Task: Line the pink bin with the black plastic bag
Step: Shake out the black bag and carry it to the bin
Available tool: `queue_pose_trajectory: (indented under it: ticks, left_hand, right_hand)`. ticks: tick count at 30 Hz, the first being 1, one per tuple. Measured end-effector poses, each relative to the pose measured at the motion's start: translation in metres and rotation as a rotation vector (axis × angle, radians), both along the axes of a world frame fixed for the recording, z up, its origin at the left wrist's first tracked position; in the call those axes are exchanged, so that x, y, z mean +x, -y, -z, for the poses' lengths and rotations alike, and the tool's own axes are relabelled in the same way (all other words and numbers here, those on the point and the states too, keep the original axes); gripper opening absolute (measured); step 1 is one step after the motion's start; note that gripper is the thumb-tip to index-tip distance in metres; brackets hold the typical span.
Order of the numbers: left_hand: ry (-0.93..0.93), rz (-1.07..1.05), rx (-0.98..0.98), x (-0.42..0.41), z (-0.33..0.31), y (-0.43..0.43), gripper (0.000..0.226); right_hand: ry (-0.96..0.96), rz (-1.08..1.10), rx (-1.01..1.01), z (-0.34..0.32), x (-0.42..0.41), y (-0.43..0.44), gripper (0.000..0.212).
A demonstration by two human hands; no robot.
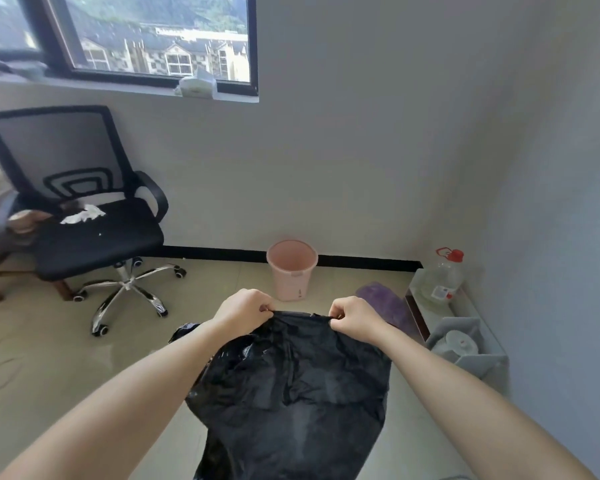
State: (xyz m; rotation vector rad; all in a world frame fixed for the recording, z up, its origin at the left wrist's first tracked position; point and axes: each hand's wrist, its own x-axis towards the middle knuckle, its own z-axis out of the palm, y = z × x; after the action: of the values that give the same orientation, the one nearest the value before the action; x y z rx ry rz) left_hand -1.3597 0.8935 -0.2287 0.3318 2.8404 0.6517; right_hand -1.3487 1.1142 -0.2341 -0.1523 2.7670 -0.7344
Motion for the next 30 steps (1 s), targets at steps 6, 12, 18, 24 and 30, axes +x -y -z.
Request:
queue_pose_trajectory:
  ticks: [6, 12, 18, 24, 30]
  left_hand:
    - [-0.071, -0.058, 0.033, -0.095, -0.010, 0.022, 0.017]
    - [-0.184, -0.091, 0.117, -0.177, -0.023, 0.032, 0.018]
    - [-0.197, -0.047, 0.034, -0.237, 0.005, 0.027, 0.021]
    - [-0.205, -0.029, -0.042, -0.311, 0.040, 0.009, 0.024]
    - [-0.100, -0.117, -0.059, -0.372, 0.074, -0.009, 0.022]
  right_hand:
    - [-0.058, -0.012, 0.032, -0.013, -0.090, 0.020, 0.005]
    - [-0.174, 0.098, 0.051, -0.023, -0.166, 0.036, 0.015]
    - [-0.067, 0.095, 0.131, 0.012, -0.218, 0.039, 0.018]
    - [0.050, 0.005, 0.134, 0.045, -0.294, 0.026, 0.021]
    - [0.164, -0.063, 0.044, 0.080, -0.364, 0.006, 0.004]
